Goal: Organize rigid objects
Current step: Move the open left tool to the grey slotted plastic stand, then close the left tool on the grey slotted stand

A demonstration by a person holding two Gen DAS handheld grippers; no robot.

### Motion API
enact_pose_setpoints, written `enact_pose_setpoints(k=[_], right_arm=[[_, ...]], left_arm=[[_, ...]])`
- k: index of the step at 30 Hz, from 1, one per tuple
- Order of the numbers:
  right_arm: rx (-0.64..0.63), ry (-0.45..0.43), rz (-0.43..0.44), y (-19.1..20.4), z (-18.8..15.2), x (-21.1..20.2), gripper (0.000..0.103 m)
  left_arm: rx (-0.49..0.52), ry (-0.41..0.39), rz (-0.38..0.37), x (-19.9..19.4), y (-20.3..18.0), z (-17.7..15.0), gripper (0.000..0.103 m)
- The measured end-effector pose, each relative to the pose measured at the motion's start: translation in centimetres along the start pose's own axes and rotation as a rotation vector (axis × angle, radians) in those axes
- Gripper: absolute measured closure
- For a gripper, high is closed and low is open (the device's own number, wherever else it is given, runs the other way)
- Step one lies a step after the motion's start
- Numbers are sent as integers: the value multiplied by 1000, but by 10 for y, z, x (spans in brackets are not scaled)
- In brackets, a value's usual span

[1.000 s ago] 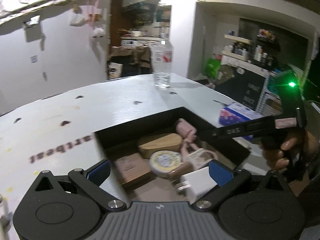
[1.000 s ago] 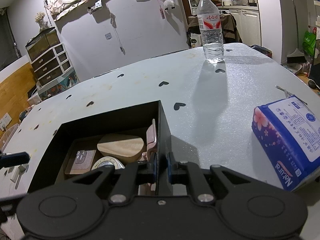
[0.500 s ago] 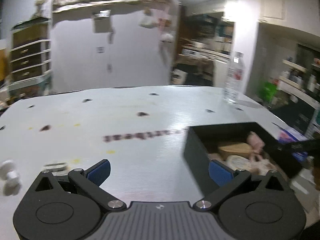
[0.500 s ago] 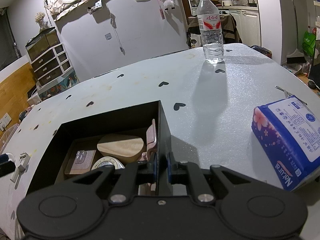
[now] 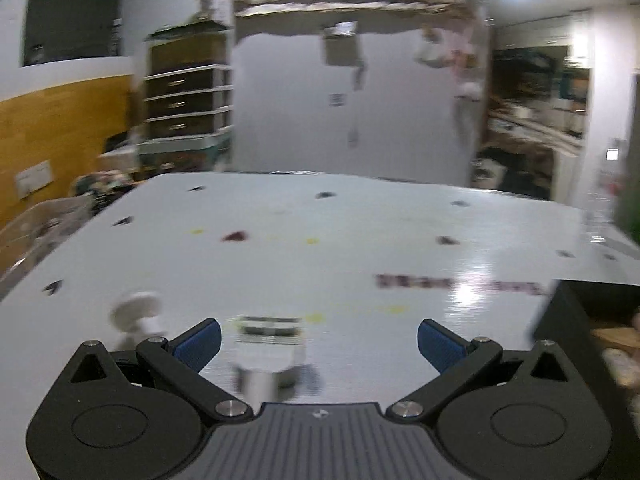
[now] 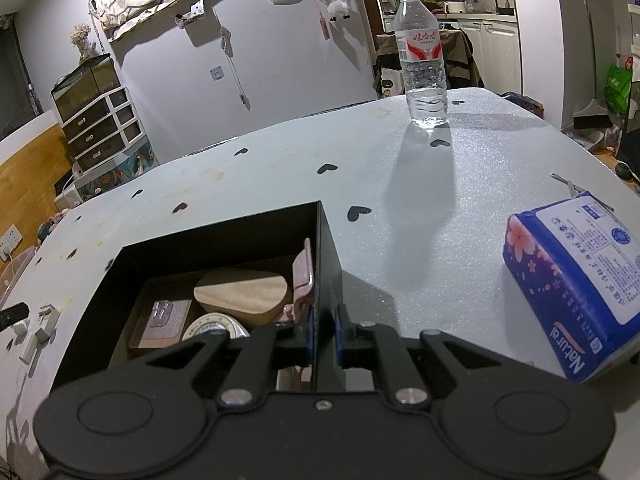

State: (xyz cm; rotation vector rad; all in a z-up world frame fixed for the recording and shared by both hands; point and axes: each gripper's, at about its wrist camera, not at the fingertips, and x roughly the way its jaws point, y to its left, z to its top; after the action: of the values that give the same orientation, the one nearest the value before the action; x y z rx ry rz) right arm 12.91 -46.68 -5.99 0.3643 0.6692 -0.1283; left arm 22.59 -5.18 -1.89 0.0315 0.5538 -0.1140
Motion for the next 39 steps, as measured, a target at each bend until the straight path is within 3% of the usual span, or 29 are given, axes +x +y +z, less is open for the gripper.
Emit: enact_pose_setpoints(k=[3,8,10,13,21,34,39], right_arm=[[0,0,0,0,0,0,93],[0,0,-1,0,0,0,93],[-1,0,-2,0,0,0,93],[0,1,-4,-2,1,0,93],[-1,0,-4,-2,1,0,93],[-1,0,-5,-1,1,0,93],[-1,1,-4,-2,1,0,93]], left_arm=[[-11,17,38,12,8,-2,2],[-21,67,55,32,15,-9,13],[-23,80,63,37,17,-12,25],[-25,96,83,44,18,-14,35],[-44,95,89,51,26,-17,53],[-58,85,74,49,26,-18,55],[-111,84,21,43,28,-18,55]])
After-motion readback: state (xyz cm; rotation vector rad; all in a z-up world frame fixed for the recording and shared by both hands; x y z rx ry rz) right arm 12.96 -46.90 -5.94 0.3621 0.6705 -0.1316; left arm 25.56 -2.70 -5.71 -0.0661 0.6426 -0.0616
